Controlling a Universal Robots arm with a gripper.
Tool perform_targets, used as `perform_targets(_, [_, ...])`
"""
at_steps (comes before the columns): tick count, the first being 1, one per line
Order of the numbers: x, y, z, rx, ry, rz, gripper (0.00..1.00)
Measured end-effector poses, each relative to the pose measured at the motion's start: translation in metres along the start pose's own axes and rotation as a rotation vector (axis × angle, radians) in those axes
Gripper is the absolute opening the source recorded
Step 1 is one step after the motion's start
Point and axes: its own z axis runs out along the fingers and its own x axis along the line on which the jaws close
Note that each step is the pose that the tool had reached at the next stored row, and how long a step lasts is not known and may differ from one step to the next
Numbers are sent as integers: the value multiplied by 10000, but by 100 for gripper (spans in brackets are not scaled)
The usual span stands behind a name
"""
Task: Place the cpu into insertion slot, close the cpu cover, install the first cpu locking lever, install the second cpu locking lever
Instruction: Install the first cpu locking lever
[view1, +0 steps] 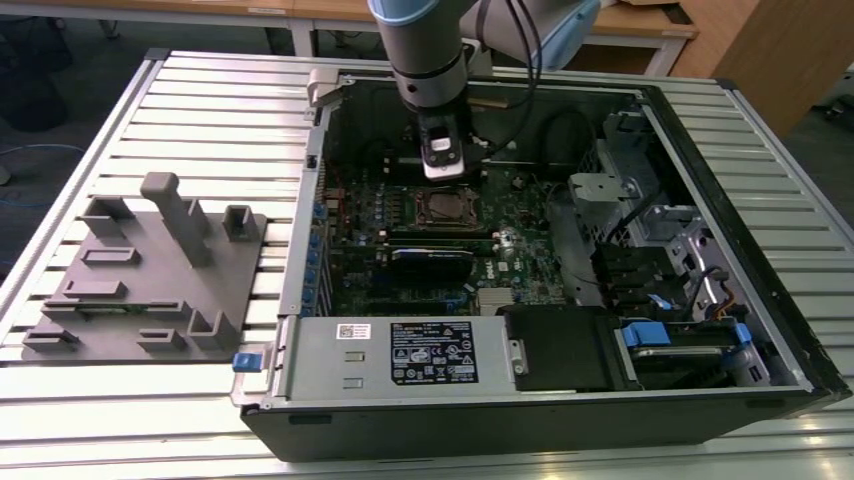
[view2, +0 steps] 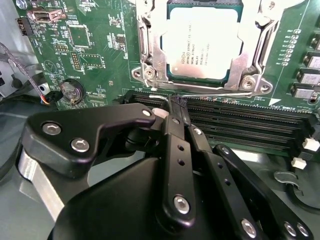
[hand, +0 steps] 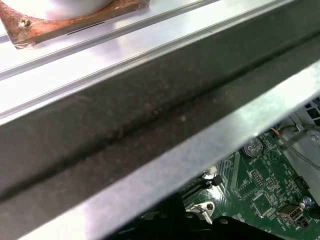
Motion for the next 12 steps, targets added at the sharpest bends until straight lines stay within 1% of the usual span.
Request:
perform_targets(4, [9, -13, -3, -4, -8, -3, 11])
perform_targets(12, [11, -15, -4, 3, -12, -8, 11])
